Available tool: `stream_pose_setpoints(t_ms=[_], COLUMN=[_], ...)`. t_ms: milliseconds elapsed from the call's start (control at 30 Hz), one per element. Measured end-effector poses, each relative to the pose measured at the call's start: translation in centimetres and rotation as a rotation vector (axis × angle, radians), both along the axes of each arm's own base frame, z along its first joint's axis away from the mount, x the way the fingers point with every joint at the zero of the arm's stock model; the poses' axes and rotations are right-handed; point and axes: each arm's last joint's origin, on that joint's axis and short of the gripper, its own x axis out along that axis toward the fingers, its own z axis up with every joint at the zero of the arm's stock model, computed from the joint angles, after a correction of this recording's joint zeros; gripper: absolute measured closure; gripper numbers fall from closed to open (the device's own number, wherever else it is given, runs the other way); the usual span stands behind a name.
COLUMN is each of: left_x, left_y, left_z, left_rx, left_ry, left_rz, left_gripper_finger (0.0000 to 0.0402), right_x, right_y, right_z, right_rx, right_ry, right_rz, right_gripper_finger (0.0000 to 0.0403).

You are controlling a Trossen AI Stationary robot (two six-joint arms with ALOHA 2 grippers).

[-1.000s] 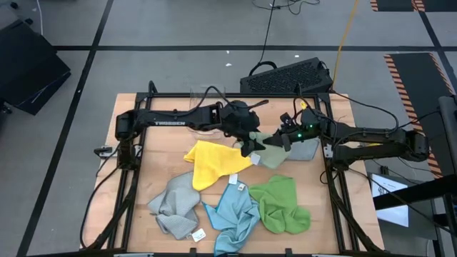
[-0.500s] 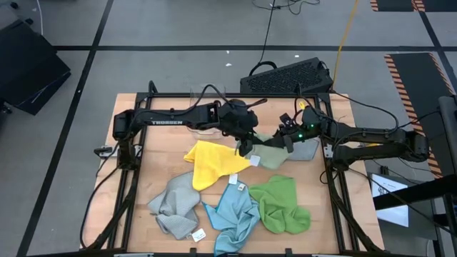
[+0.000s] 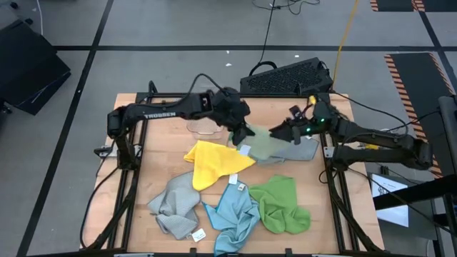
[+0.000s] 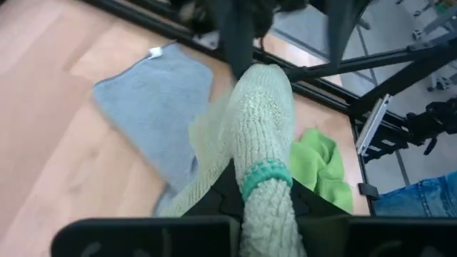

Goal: Fold microfiber towels
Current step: Put the light green microfiber cloth into the transparent bin

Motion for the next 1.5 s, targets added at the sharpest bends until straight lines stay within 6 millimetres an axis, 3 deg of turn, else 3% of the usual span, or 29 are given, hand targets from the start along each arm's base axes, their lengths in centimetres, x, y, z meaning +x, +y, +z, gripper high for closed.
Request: stream_pose_setpoints(t_ms=[167, 333, 533, 867, 1067, 1167, 1500], left_x=[-2.5, -6.5, -10.9, -16.0, -17.8, -17.7, -16.0], left_y=[2.8, 6.1, 10.1, 15.4, 17.0, 17.6, 18.5], left_z=[0.6, 3.0, 4.4, 3.2, 3.0, 2.5, -2.3], left_rx=[-0.019, 0.005, -0.011, -0.084, -0.074, -0.094, -0.219], left_ry=[0.093, 0.117, 0.151, 0.296, 0.321, 0.308, 0.353], left_rz=[0.082, 0.246, 0.451, 0.668, 0.762, 0.755, 0.659], left_gripper_finger=[0.0379, 0.0379, 0.0378, 0.0376, 0.0376, 0.0376, 0.0376], right_x=[-1.7, -2.7, -3.2, -3.3, -3.1, -2.9, -2.5], right_y=[-1.4, -2.4, -3.2, -4.2, -4.7, -5.1, -6.1], right_z=[0.8, 1.1, 1.1, 0.6, 0.0, -0.3, -1.0], right_rx=[-0.008, -0.028, -0.042, -0.071, -0.068, -0.033, 0.041], right_ry=[-0.043, -0.059, -0.061, -0.037, -0.008, 0.011, 0.053], right_rz=[-0.113, -0.184, -0.141, -0.150, -0.163, -0.186, -0.365], right_gripper_finger=[0.0139, 0.0139, 0.0139, 0.0138, 0.0138, 0.0138, 0.0138])
